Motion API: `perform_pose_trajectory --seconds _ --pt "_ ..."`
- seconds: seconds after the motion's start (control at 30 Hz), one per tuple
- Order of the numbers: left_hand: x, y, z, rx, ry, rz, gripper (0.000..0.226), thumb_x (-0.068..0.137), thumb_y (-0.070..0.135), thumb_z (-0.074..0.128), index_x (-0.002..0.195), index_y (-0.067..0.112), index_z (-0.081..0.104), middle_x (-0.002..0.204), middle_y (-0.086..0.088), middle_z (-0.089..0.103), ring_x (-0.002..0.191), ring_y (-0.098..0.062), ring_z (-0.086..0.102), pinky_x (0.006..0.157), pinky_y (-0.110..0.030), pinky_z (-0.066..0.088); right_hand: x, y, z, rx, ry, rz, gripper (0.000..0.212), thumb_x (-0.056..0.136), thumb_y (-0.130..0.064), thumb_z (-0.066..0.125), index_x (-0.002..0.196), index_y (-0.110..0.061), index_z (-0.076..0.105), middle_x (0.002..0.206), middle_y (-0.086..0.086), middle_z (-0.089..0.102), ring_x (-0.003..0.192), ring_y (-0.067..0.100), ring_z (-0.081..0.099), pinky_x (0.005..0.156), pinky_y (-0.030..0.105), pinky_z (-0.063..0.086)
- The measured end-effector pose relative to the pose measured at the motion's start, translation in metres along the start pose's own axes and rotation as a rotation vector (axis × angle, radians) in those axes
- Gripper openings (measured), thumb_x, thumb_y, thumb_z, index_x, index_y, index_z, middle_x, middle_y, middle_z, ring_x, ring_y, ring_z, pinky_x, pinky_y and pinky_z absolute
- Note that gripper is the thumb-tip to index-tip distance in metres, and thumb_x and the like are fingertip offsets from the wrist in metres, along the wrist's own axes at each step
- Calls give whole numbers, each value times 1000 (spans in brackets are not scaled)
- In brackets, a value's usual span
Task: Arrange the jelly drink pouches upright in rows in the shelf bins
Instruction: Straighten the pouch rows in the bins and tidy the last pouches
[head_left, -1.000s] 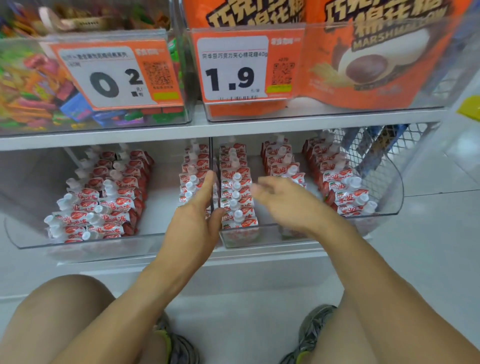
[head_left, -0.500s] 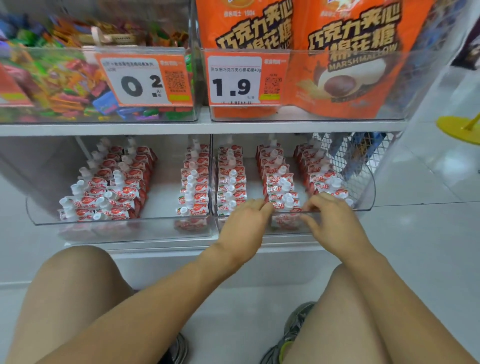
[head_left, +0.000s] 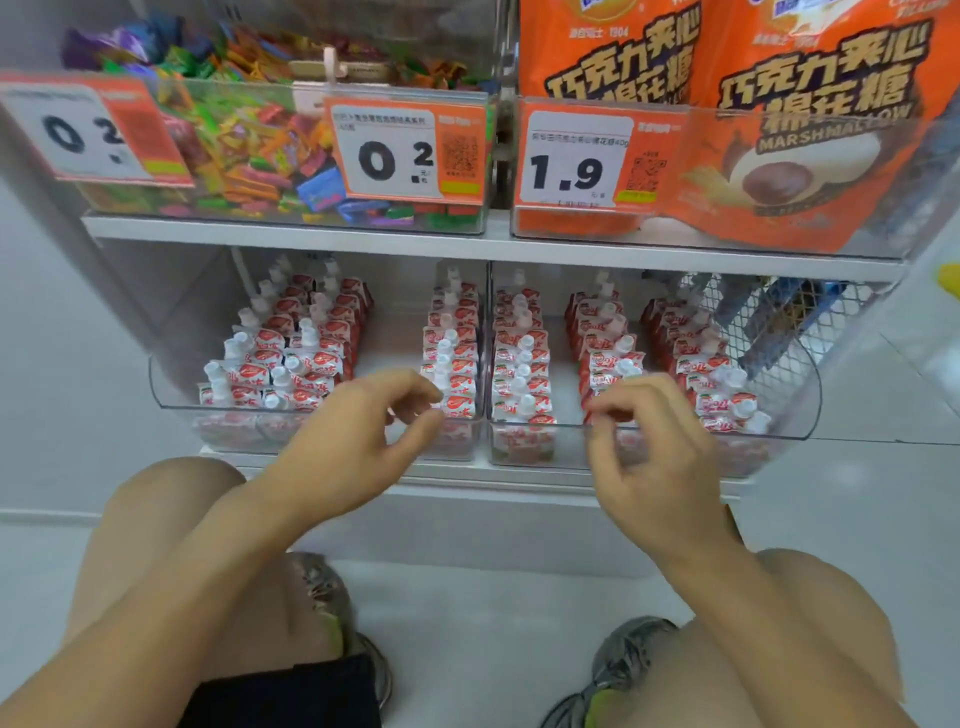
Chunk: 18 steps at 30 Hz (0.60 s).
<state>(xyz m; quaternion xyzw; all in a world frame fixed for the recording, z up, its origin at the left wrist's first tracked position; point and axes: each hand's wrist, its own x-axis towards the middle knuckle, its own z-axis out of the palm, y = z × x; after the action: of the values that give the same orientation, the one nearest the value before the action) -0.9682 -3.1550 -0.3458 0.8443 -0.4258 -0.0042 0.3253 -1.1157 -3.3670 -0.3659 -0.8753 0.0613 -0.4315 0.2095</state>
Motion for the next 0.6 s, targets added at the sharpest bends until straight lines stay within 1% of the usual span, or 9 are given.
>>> perform_pose_trajectory --seconds 0.1,0.17,0.2,0.27,0.33,0.37,0.47,0.53,0.6 --pt "15 -35 -12 88 -41 -234 31 92 40 57 111 17 64 91 11 65 81 -4 61 70 -20 46 16 -29 60 44 -268 -113 19 81 -1 62 99 -5 64 102 6 57 98 20 55 83 30 48" --pt "43 -54 -4 150 -112 -347 45 92 47 53 118 11 58 106 0 66 94 -18 63 80 -30 49 28 -35 94 -24 -333 -50 30 79 -4 64 108 -7 62 115 7 53 110 21 49 90 32 48" --pt "57 -63 3 149 -184 -403 52 91 50 52 122 8 54 116 -6 64 101 -24 62 86 -35 50 33 -36 106 -50 -325 20 36 77 -4 64 114 -7 61 122 7 51 115 21 46 95 32 46" --pt "78 -75 17 -112 -340 -542 56 91 51 52 124 5 51 123 -12 59 104 -28 60 88 -43 53 38 -35 118 -65 -283 177 46 78 -2 64 124 -9 59 130 5 48 123 20 44 105 24 38" --pt "86 -82 28 -373 -494 -618 43 96 41 49 119 5 54 121 -13 58 98 -26 60 86 -44 56 39 -33 121 -61 -242 241 48 80 2 62 127 -9 60 132 3 49 125 18 46 106 9 26" --pt "86 -85 29 -366 -558 -576 39 98 37 45 118 5 55 121 -13 58 101 -27 59 86 -41 56 38 -32 122 -57 -220 241 46 81 4 61 125 -9 62 132 2 51 125 17 47 105 4 23" --pt "92 -90 29 -312 -641 -498 31 99 32 45 111 5 54 114 -10 60 100 -22 61 83 -31 56 35 -26 126 -39 -147 211 36 84 5 62 116 -8 67 129 1 56 122 14 51 107 8 29" --pt "93 -94 29 -376 -706 -517 31 98 27 49 120 5 51 122 -12 58 111 -25 60 87 -39 56 33 -24 130 -3 -121 214 31 85 4 63 112 -10 69 128 1 56 122 13 52 107 13 33" --pt "94 -96 20 -438 -784 -575 39 100 23 46 136 8 42 131 -6 52 117 -27 58 91 -45 54 31 -22 127 50 -103 228 30 85 4 64 110 -12 69 128 -2 56 122 10 52 107 12 34"
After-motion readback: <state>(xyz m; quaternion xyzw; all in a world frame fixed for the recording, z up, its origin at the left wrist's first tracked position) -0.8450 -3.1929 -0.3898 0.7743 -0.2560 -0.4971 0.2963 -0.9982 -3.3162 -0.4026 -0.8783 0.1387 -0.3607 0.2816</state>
